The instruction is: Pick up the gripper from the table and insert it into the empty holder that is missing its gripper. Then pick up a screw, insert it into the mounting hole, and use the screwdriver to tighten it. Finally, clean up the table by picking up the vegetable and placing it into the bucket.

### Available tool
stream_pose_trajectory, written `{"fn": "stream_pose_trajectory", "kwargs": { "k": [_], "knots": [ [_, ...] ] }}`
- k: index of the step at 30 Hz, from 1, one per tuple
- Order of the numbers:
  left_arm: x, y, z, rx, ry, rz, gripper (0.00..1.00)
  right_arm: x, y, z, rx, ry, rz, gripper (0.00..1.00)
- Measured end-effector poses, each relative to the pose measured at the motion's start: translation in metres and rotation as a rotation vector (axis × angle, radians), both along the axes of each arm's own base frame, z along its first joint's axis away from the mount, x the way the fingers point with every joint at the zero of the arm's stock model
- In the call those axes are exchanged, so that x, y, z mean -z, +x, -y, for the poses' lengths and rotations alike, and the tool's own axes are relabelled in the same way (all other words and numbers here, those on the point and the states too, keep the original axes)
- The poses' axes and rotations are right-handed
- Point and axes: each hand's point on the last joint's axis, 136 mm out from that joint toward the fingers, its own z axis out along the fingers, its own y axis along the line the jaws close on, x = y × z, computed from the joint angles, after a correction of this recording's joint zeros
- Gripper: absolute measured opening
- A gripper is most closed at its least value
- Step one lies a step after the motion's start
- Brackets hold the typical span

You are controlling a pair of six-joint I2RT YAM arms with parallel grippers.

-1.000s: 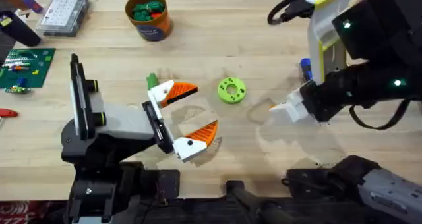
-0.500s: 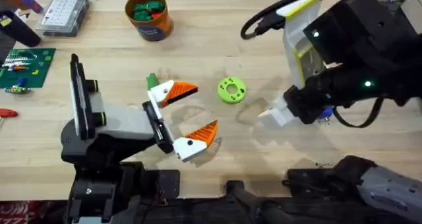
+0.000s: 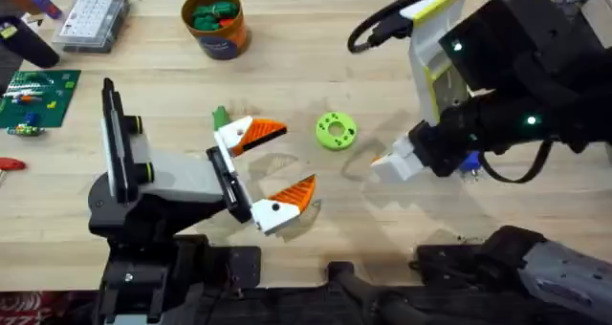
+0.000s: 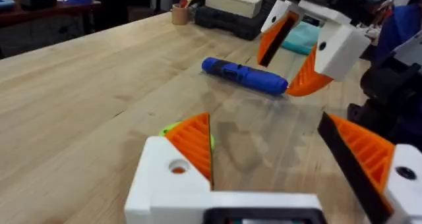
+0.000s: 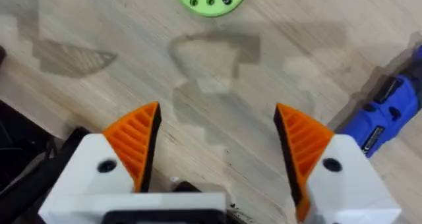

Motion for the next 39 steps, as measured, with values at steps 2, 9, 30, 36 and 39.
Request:
{"fn": "stream_pose_trajectory", "kwargs": {
  "k": [2, 9, 30, 36, 39],
  "knots": [
    [0.000, 0.000, 0.000, 0.000, 0.000, 0.000, 0.993, 0.000, 0.000, 0.000, 0.000, -0.001, -0.001, 0.978],
    [0.000, 0.000, 0.000, 0.000, 0.000, 0.000, 0.993, 0.011, 0.009, -0.007, 0.004, -0.012, -0.020, 0.978],
    [0.000, 0.000, 0.000, 0.000, 0.000, 0.000, 0.993, 0.050, 0.050, -0.035, 0.040, -0.013, -0.042, 0.978],
    [0.000, 0.000, 0.000, 0.000, 0.000, 0.000, 0.993, 0.066, 0.054, -0.038, 0.045, -0.034, -0.073, 0.978],
    [0.000, 0.000, 0.000, 0.000, 0.000, 0.000, 0.993, 0.072, 0.058, -0.041, 0.045, -0.040, -0.081, 0.978]
  ]
}}
